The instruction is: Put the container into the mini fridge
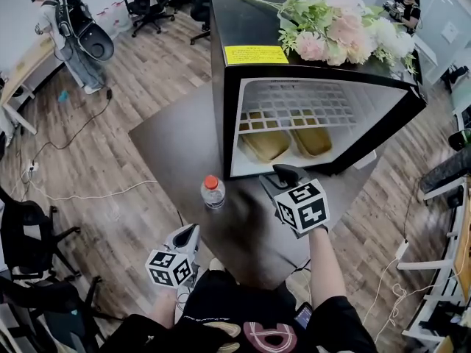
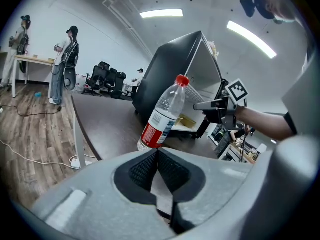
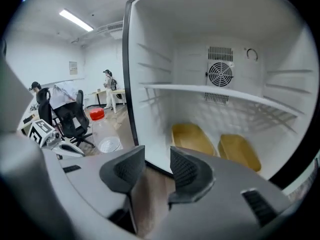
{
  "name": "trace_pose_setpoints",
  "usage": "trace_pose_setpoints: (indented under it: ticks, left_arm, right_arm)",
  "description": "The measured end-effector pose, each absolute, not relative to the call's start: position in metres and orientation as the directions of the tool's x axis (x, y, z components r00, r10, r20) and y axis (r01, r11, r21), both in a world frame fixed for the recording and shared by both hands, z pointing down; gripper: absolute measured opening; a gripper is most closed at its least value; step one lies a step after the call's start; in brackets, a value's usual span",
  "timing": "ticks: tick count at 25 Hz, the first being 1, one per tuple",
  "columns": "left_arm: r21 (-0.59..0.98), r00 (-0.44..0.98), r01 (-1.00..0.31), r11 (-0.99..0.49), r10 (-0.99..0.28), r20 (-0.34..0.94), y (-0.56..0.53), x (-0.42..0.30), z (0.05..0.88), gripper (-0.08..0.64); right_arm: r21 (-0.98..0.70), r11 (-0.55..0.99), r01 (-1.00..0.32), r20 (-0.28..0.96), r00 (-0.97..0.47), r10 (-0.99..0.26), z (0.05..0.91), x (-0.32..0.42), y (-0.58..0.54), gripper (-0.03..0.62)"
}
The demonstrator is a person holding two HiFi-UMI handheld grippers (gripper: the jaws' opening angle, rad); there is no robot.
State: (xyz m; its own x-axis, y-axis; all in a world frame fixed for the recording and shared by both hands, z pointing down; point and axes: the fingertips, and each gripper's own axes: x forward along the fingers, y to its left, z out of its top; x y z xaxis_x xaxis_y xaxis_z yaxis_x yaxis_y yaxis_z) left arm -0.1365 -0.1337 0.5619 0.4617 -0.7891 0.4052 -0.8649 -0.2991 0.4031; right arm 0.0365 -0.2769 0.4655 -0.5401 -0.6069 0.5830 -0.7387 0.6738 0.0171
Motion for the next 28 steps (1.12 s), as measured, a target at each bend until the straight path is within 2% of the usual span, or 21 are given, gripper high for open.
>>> trace_pose_setpoints:
  ticks: [5,10,23,28]
  left_arm:
    - [0.395,0.504,-0.846,-0.359,-0.778,0.374,-0.135,-0.123,0.547,0.008]
    - [0.383,0.551,-0.823,-0.419,-0.754,0.358,-0.135,-0.106,0.537,0.009]
    - [0.404,0.667,-0.737,-0.542,-0.680,0.304,-0.130,-0.053,0.524,0.009]
    - [0.410,0.725,-0.683,-0.604,-0.631,0.276,-0.126,-0.023,0.517,0.009]
  right_arm:
    - [0.006,0.566,-0.824,0.498,-0.489,-0.717,0.448,0.056,-0.260,0.141]
    - [-0.027,0.494,-0.869,0.438,-0.455,-0.776,0.441,0.071,-0.231,0.141]
    - [-0.062,0.339,-0.939,0.350,-0.339,-0.873,0.446,0.101,-0.158,0.124]
    - [-0.087,0.291,-0.953,0.358,-0.303,-0.883,0.467,0.109,-0.140,0.107]
